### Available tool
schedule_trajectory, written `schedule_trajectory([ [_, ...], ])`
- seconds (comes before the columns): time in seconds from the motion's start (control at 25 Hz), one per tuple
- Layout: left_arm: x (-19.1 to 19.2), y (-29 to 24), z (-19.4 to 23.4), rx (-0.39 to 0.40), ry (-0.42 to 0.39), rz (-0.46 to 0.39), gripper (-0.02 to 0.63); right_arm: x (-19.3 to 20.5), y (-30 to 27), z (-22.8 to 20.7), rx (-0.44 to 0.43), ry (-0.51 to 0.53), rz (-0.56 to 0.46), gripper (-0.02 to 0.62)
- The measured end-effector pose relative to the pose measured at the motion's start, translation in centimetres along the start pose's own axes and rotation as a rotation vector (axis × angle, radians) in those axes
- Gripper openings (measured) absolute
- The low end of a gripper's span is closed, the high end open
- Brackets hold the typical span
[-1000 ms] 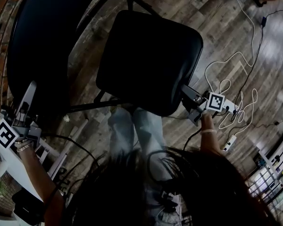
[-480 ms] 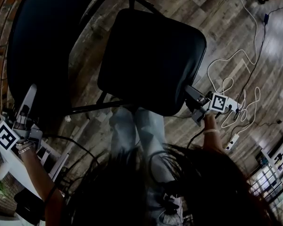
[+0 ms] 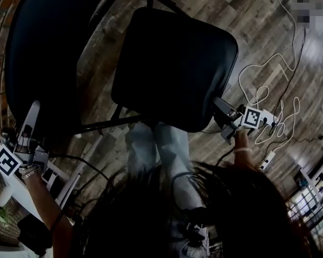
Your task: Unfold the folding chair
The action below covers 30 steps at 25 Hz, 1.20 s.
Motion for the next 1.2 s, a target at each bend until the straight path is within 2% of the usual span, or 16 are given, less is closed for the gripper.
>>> schedule_trajectory([
  [0.16, 0.3, -0.4, -0.8, 0.015, 0.028, -0.02, 0.061, -0.3, 0.6, -0.5, 0.004, -0.008, -0.01, 0.229],
  [0.6, 0.5, -0.8, -2.0, -0.047, -0.081, 0.002, 0.055, -0.7, 1.3, -1.8, 0.009, -0.023, -0.033, 0.233],
  [1.2, 1.2, -2.0, -4.2, -0.072, -0.104, 0.01, 0.055, -1.2, 2.4, -3.7, 0.028, -0.047, -0.1, 0.242],
])
Point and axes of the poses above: the fingertips, and each gripper's own axes: y backward along the fingers, z to its left, x out of its underside, the point moved 4 cm from there along y, backward along the fingers, and after that the axes turned 14 degrees about -y, right-handed, at the moved point
